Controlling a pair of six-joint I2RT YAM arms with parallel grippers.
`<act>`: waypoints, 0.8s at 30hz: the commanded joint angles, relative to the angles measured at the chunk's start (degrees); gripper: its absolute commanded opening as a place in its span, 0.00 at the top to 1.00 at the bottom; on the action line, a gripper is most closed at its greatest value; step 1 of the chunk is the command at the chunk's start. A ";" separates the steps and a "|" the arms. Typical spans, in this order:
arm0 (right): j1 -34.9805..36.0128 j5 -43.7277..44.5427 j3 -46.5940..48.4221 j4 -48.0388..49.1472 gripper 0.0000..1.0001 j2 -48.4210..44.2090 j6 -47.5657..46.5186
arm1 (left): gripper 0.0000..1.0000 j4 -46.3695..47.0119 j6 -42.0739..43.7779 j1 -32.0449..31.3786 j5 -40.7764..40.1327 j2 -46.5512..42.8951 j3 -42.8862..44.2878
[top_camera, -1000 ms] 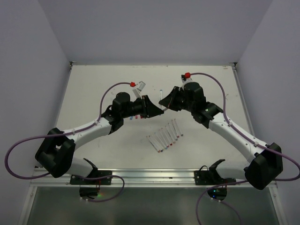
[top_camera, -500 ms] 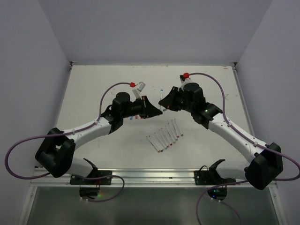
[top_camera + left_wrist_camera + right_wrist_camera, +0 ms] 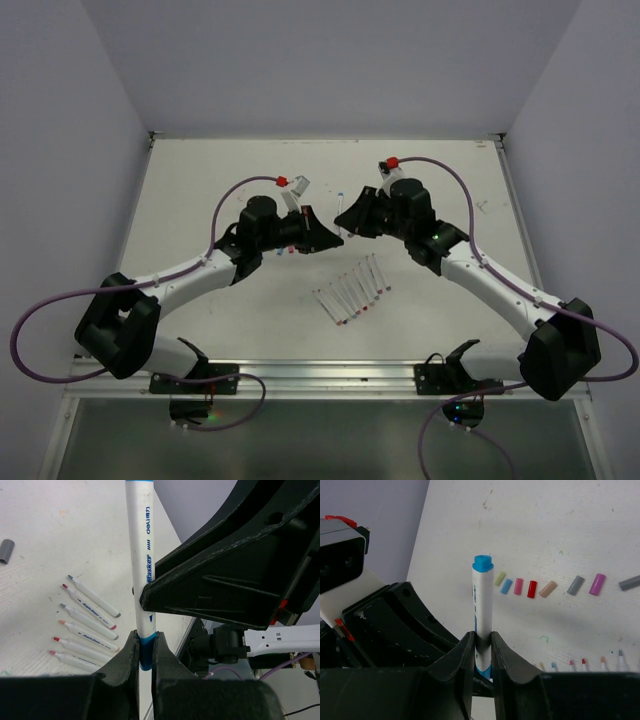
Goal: Open the pen caps
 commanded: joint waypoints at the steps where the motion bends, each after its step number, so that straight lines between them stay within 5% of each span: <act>1: 0.92 -4.99 -0.33 7.54 0.76 -0.94 0.39 | 1.00 2.58 1.56 -1.23 6.08 -0.95 1.17; 10: 1.36 -4.02 -0.33 7.28 0.75 -1.20 -0.22 | 1.00 1.87 1.30 -1.23 6.43 -0.16 2.05; 12: 1.36 -4.02 -0.41 7.54 0.82 -1.03 -0.49 | 1.00 2.05 1.21 -1.23 6.96 0.11 1.88; 13: 1.36 -4.02 -0.24 7.54 0.97 -0.85 -0.58 | 1.00 2.31 0.95 -1.32 7.48 0.20 1.70; 16: 1.62 -2.71 -0.15 6.66 1.00 -1.11 -1.01 | 1.00 2.14 0.77 -1.32 7.75 0.46 1.53; 17: 1.71 -2.27 -0.41 6.75 1.00 -1.46 -1.28 | 0.98 1.96 0.77 -1.32 7.75 0.46 1.35; 18: 1.79 -1.57 -0.59 6.75 1.00 -1.99 -1.37 | 0.82 1.96 0.68 -1.32 7.66 0.37 1.09; 21: 1.80 0.02 -1.21 5.96 1.00 -3.75 -1.81 | 0.61 1.96 0.68 -1.32 6.79 -0.59 0.12; 24: 1.88 0.11 -1.12 5.96 1.00 -4.37 -2.16 | 0.55 2.40 0.77 -1.23 6.26 -1.03 -0.23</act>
